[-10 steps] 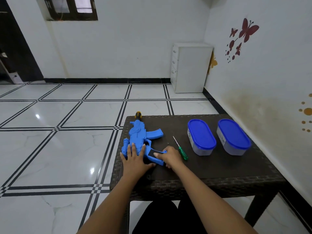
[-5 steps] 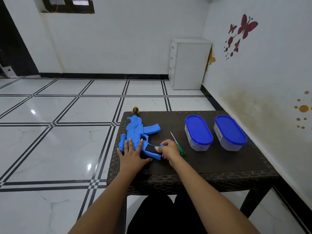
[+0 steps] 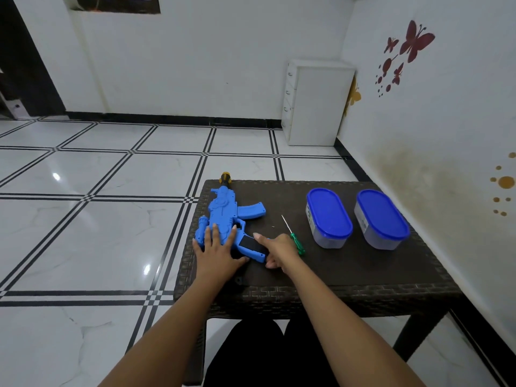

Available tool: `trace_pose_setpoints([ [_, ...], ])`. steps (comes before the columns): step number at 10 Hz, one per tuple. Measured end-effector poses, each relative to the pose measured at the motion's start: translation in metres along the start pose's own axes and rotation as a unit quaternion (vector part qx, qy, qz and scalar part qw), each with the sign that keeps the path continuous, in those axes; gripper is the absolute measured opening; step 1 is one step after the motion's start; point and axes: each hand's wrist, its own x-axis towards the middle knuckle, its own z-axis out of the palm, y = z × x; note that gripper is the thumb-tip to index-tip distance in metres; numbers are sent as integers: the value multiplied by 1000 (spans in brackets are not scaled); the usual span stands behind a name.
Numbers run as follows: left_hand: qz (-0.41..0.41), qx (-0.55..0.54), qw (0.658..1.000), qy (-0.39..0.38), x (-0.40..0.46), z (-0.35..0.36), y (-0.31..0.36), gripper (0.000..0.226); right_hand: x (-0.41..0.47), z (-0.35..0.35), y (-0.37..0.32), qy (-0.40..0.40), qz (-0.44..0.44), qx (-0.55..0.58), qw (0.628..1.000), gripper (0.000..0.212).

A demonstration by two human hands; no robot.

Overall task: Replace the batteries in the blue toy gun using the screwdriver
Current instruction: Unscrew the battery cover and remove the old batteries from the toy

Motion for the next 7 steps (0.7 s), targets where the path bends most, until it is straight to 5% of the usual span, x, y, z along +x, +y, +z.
trace_pose_setpoints([
  [2,1,1,1000,5,0,0,0,80,8,9,-1,52,-69,-120,989,41],
  [5,-2,-1,1000,2,1,2,0,83,5,10,8,70,-73,41,994,18],
  [7,2,1,1000,0,2,1,0,83,-8,-1,-1,-31,-10,200,979,14],
])
